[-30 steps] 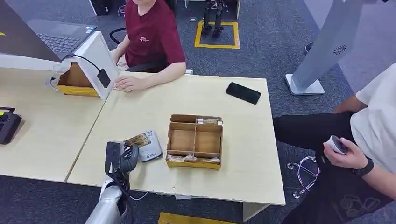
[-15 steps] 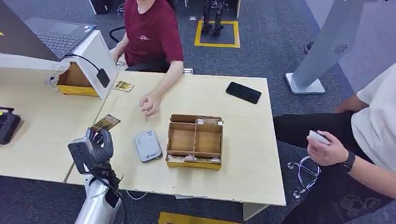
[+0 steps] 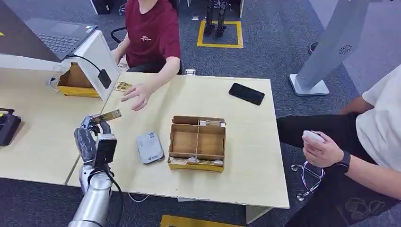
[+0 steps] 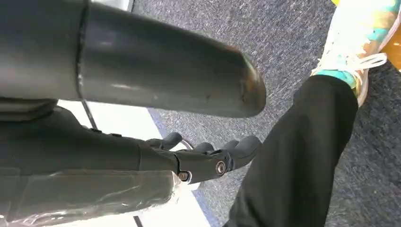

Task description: Pass the card to the sensor for recognition and then transmit it.

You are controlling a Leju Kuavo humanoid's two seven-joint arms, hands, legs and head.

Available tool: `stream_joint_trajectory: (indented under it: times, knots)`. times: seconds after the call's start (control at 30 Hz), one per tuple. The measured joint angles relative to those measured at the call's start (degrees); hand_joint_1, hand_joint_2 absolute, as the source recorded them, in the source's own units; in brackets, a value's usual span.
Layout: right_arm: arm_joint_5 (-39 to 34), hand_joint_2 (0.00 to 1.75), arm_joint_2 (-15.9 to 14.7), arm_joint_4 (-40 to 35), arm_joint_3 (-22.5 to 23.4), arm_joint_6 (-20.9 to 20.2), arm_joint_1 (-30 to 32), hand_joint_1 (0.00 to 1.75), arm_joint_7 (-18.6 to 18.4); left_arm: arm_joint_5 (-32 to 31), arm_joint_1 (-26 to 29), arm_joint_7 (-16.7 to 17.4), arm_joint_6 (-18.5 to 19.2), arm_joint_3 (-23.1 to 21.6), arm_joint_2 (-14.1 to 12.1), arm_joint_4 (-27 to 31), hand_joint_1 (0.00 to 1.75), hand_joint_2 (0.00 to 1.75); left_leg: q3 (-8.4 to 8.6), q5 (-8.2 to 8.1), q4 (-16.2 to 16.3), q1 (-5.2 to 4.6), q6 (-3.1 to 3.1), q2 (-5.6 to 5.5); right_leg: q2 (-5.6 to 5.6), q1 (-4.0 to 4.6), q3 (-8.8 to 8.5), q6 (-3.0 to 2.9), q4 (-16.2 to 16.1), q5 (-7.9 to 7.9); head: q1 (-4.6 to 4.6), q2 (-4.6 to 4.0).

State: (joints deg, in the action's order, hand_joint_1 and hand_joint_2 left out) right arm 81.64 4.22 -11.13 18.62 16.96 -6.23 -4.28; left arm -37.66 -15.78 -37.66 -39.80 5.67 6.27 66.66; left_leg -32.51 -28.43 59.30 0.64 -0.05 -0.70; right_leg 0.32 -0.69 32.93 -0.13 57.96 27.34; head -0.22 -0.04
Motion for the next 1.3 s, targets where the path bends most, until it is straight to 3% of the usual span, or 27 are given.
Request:
stream_joint_trajectory:
  times: [0.03,0.07,0.1,0.2,0.33,0.37,0.5,0.57,0.67,0.83,0.93,1.0,1.07,1.2,1.3]
  knots:
    - [0.0,0.00,0.0,0.0,0.0,0.0,0.0,0.00,0.0,0.0,-0.1,0.0,0.0,0.6,0.0,0.0,1.75,1.75,0.00,0.00,0.0,0.00,0.00,0.00,0.00,0.00,0.00,0.00,0.0,0.00,0.00,0.00]
    - [0.2,0.00,0.0,0.0,0.0,-0.3,-0.2,0.00,0.0,-5.7,-1.3,-1.1,0.0,3.4,0.1,-1.7,1.75,1.75,0.02,0.00,0.0,0.00,0.00,0.02,0.05,0.00,0.00,0.00,0.0,-0.01,-0.02,0.00]
    - [0.2,0.00,0.1,0.0,0.0,-0.4,-0.3,0.00,0.0,-6.9,-1.9,-1.4,-0.1,4.7,0.1,-2.3,1.75,1.75,0.01,0.00,0.0,0.00,0.00,0.02,0.05,0.00,0.01,0.00,0.0,-0.01,-0.02,0.00]
    - [0.6,0.00,0.1,0.0,-0.2,-0.3,-0.8,0.00,0.0,-13.0,-5.6,-2.2,-0.1,13.5,1.2,-6.1,1.75,1.75,-0.03,0.00,0.0,0.00,0.00,0.01,0.04,0.00,0.04,0.00,0.0,0.00,0.00,0.00]
    - [0.7,0.00,0.1,0.0,-0.3,-0.3,-0.9,0.00,0.0,-13.2,-6.4,-2.2,-0.1,15.1,2.1,-7.2,1.75,1.75,-0.05,-0.01,0.0,-0.02,0.01,0.01,0.04,0.00,0.04,0.00,0.0,0.00,0.00,0.00]
    - [0.7,0.00,0.1,0.0,-0.3,-0.3,-0.9,0.00,0.0,-13.2,-6.4,-2.2,-0.1,15.1,2.1,-7.3,0.00,1.75,-0.05,-0.01,0.0,-0.02,0.01,0.01,0.04,0.00,0.04,0.00,0.0,0.00,0.00,0.00]
    - [0.7,0.00,0.1,0.0,-0.4,-0.3,-0.9,0.00,0.0,-11.7,-6.4,-2.2,-0.1,15.1,2.4,-7.8,0.00,1.75,-0.04,-0.01,0.0,-0.01,0.01,0.01,0.04,-0.01,0.06,0.00,0.0,0.00,0.00,0.00]
    - [0.6,0.00,0.1,0.0,-0.4,-0.2,-0.9,0.00,0.0,-6.1,-6.6,-1.8,0.6,14.4,2.3,-9.3,0.00,1.75,-0.03,-0.01,0.0,-0.02,0.01,0.02,0.04,-0.01,0.07,0.00,0.0,0.00,-0.02,0.00]
    - [-0.1,0.00,0.1,0.0,-0.3,0.5,-0.7,0.00,-0.3,5.7,-6.4,2.4,6.5,11.4,2.0,-10.6,0.00,1.75,-0.05,-0.01,0.0,0.00,0.01,0.01,0.04,0.00,0.09,0.00,0.0,0.00,0.00,0.00]
    - [-0.4,0.00,0.1,0.0,-0.1,1.1,-0.5,0.00,-0.5,13.4,-6.1,6.4,10.4,5.2,1.5,-10.6,0.00,1.75,-0.09,-0.01,0.0,-0.02,0.01,0.01,0.04,0.00,0.09,0.00,0.0,0.00,0.00,0.00]
    - [-1.1,0.00,0.1,0.0,0.3,2.2,-0.1,0.00,-0.7,23.2,-4.8,10.4,19.9,2.3,1.3,-9.3,0.00,1.75,-0.10,-0.02,0.0,-0.02,0.02,0.02,0.04,0.00,0.10,0.00,0.0,0.00,0.00,0.00]
    - [-1.7,0.00,0.1,0.0,0.8,3.0,0.3,0.00,-0.5,28.9,-1.8,10.3,25.5,-0.3,1.0,-5.3,0.00,1.75,-0.10,-0.06,0.0,-0.02,0.04,0.05,0.11,-0.01,0.11,0.00,0.0,0.00,-0.02,0.00]
    - [-2.5,0.00,0.1,0.0,1.6,3.5,1.0,0.00,0.0,30.2,2.3,9.7,27.2,-3.9,0.6,0.5,0.00,1.75,-0.12,-0.11,0.0,-0.02,0.06,0.05,0.11,-0.01,0.13,0.03,0.0,0.03,0.00,0.00]
    - [-3.1,0.00,0.1,0.0,2.4,4.0,1.7,0.00,0.0,29.1,9.6,8.2,25.8,-10.0,-0.4,11.1,0.00,1.75,-0.15,-0.20,0.0,-0.02,0.08,0.04,0.12,-0.01,0.17,0.13,0.0,0.14,-0.02,0.00]
    - [-3.6,0.00,0.1,0.0,3.2,4.1,2.0,0.00,0.1,23.2,15.7,4.3,21.2,-15.4,-1.8,19.6,0.00,1.75,-0.15,-0.25,0.0,-0.03,0.09,0.08,0.16,-0.01,0.18,0.12,0.0,0.14,-0.02,0.00]
